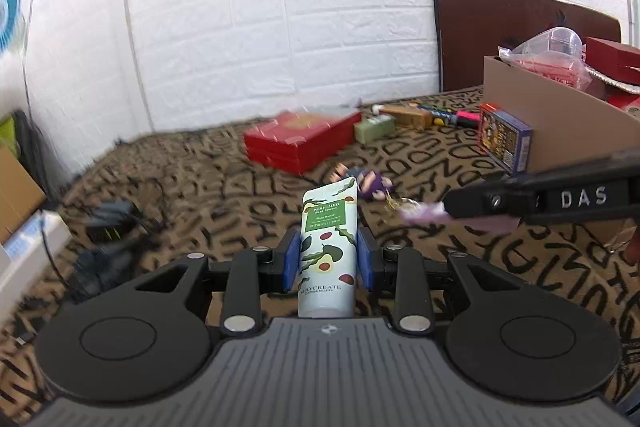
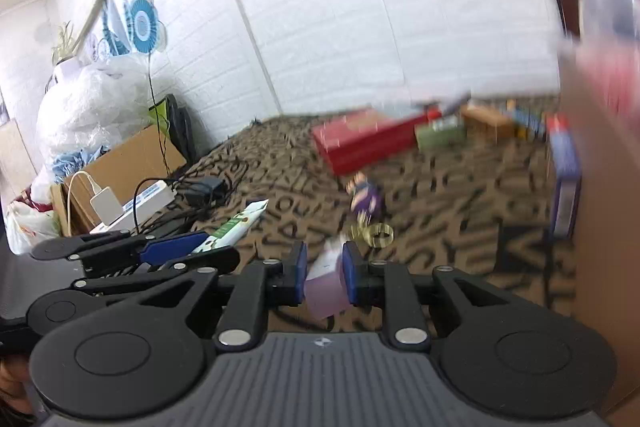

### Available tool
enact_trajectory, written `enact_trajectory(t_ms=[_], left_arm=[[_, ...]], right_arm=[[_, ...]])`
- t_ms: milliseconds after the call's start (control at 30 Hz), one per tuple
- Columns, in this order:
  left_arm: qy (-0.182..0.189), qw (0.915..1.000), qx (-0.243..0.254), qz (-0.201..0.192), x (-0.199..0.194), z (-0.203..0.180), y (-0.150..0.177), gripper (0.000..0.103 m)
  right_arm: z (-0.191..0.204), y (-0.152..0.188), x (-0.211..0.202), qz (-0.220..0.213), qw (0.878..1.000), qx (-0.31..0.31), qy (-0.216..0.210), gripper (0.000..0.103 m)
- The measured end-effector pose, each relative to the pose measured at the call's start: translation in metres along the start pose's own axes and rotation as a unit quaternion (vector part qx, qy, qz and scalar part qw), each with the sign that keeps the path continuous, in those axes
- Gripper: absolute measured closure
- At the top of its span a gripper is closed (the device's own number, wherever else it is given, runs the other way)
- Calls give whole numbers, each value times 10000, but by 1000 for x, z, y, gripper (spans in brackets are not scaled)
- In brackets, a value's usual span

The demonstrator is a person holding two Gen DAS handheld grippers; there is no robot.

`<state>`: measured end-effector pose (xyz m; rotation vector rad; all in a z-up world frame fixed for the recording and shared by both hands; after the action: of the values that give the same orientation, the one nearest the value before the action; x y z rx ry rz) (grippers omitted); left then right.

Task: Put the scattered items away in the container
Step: 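Lift the tube and keychain off the table with both grippers, then carry tube and keychain into the cardboard box and open both grippers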

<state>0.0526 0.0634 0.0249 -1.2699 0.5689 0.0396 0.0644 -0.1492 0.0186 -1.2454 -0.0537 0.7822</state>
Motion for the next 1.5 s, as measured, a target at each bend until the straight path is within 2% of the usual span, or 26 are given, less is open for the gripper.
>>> enact_trajectory(t_ms=[167, 333, 433, 500, 533, 600, 667, 700, 733, 800, 900, 967, 1000, 1033, 1067, 1100, 1133, 1200, 1233, 1267, 1300, 1333, 1367, 1433, 1500], left_arm=[[-76, 9999, 101, -68, 2, 2, -8, 72], [-75, 9999, 97, 98, 6, 1, -1, 72], [-58, 9997, 169, 149, 7, -1, 4, 77], [-49, 9997, 200, 162, 6, -2, 5, 77], [-24, 9996, 207, 169, 5, -2, 6, 77], [24, 9996, 234, 153, 5, -3, 8, 77], [16, 9993, 308, 198, 8, -5, 10, 77], [-3, 9991, 346, 235, 10, -6, 12, 77], [-15, 9990, 369, 257, 12, -7, 14, 77], [76, 9982, 478, 353, 15, -9, 17, 75], [138, 9955, 850, 399, 19, -18, 23, 67], [78, 9931, 1107, 382, 23, -24, 26, 57], [57, 9916, 1231, 387, 26, -26, 27, 53], [-5, 9900, 1369, 331, 28, -28, 28, 44], [-113, 9876, 1550, 244, 31, -30, 28, 31], [-180, 9848, 1717, 175, 33, -32, 28, 28], [-167, 9839, 1771, 155, 35, -31, 28, 25], [-47, 9878, 1537, 260, 37, -24, 27, 25], [28, 9897, 1395, 318, 38, -21, 27, 28], [134, 9908, 1297, 353, 37, -20, 27, 39], [292, 9911, 1239, 387, 36, -20, 28, 48], [413, 9908, 1219, 414, 34, -23, 28, 66], [449, 9902, 1256, 419, 32, -27, 29, 72], [338, 9896, 1353, 356, 30, -34, 30, 72], [484, 9927, 1019, 436, 29, -29, 27, 73]], right_arm=[[1, -15, -2, 15, 9985, -471, 277, 85], [-2, -9, -3, 106, 9983, -484, 308, 86], [-4, -2, 1, 300, 9975, -531, 353, 86], [-3, 6, 6, 607, 9962, -539, 331, 85], [-3, 12, 7, 692, 9953, -569, 377, 81], [-2, 23, 9, 891, 9926, -652, 507, 80], [-3, 31, 8, 842, 9913, -724, 710, 67], [-3, 33, 6, 784, 9909, -750, 798, 52], [-4, 35, 5, 703, 9909, -766, 853, 46], [-6, 38, 5, 645, 9904, -818, 910, 38], [-12, 41, 10, 731, 9895, -838, 921, 38], [-13, 45, 12, 706, 9892, -915, 904, 35], [-12, 48, 14, 710, 9881, -1060, 861, 26], [-10, 50, 17, 770, 9862, -1219, 815, 14], [-8, 51, 19, 882, 9840, -1325, 797, 7], [-6, 51, 21, 966, 9825, -1350, 841, 2], [-7, 49, 22, 1008, 9827, -1289, 873, 2], [-9, 46, 22, 1081, 9845, -1109, 819, 4], [-9, 45, 20, 1044, 9852, -1089, 818, 17], [-10, 44, 16, 934, 9866, -1060, 818, 33], [-12, 44, 13, 839, 9884, -986, 792, 69], [-14, 43, 11, 814, 9898, -898, 745, 87], [-14, 42, 10, 836, 9902, -878, 690, 87], [-11, 42, 8, 867, 9893, -1008, 602, 87], [-9, 39, 5, 785, 9914, -941, 456, 87]])
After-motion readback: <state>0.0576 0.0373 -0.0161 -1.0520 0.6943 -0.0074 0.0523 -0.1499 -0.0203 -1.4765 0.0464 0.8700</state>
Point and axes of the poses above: each gripper's, at about its wrist camera, not at the fingertips, and x roughly the way its jaws point, z to its left, y to its underside, the point moved 3 cm from there along x, roughly the way its jaws point, and after that the axes turned 5 degrees about -y, right-handed, at the moved point
